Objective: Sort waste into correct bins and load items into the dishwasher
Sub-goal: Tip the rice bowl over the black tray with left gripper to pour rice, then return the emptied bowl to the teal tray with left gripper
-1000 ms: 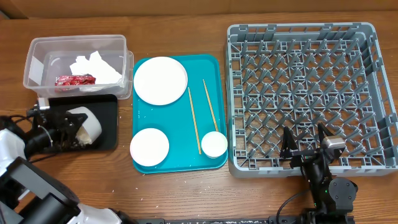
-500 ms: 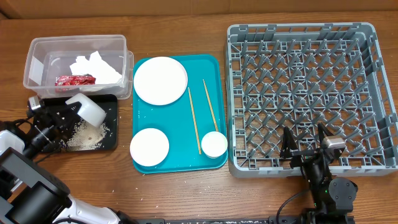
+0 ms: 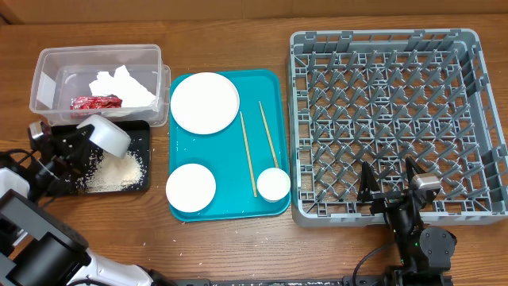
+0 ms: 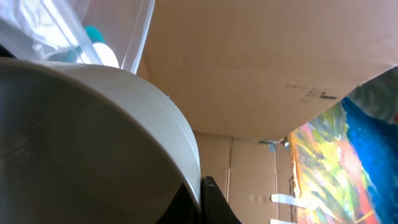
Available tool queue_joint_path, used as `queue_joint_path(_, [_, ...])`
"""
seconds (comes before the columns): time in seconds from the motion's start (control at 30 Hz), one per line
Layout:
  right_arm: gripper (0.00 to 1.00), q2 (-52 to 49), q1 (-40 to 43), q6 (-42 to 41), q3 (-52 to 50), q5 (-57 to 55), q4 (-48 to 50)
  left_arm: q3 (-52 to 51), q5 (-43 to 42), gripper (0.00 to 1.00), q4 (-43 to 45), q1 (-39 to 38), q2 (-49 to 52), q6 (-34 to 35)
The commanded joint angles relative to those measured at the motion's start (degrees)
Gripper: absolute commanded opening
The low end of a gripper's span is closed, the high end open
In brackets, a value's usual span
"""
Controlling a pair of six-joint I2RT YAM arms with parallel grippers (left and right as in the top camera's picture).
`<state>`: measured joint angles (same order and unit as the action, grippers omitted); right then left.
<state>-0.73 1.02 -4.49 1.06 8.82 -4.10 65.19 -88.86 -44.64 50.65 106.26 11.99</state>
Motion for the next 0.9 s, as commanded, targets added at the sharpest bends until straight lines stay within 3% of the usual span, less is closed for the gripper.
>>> queue_joint_path(0.0, [1.00, 0.6, -0.3, -0.2, -0.6, 0.3, 0.3, 0.0, -1.7, 0.04, 1.5, 0.7, 0.5, 9.2])
queue_joint_path(0.13, [1.00, 0.6, -0.3, -0.2, -0.6, 0.3, 0.3, 0.0, -1.4, 0.04, 4.7, 0.6, 0.5, 9.2])
queue_joint_path(0.23, [1.00, 0.6, -0.3, -0.2, -0.6, 0.3, 0.3, 0.0, 3.3, 0.04, 7.4, 0.5, 0.5, 8.4])
queue_joint_path(0.37, [1.00, 0.6, -0.3, -0.2, -0.6, 0.3, 0.3, 0.0, -1.2, 0.04, 4.9, -0.5, 0.4, 6.5])
queue_joint_path(0.5, [1.00, 0.6, -0.3, -0.2, -0.6, 0.3, 0.3, 0.0, 0.1, 0.04, 4.8, -4.6, -1.9, 4.2])
queue_joint_path(0.7, [1.00, 0.6, -0.3, -0.2, -0.6, 0.3, 0.3, 3.9, 20.3, 0.04, 4.8, -19.8, -12.3, 4.3])
queue_joint_path(0.87, [1.00, 0.6, -0.3, -0.2, -0.6, 0.3, 0.3, 8.5, 45.7, 0.04, 4.8, -37.6, -17.0, 4.3])
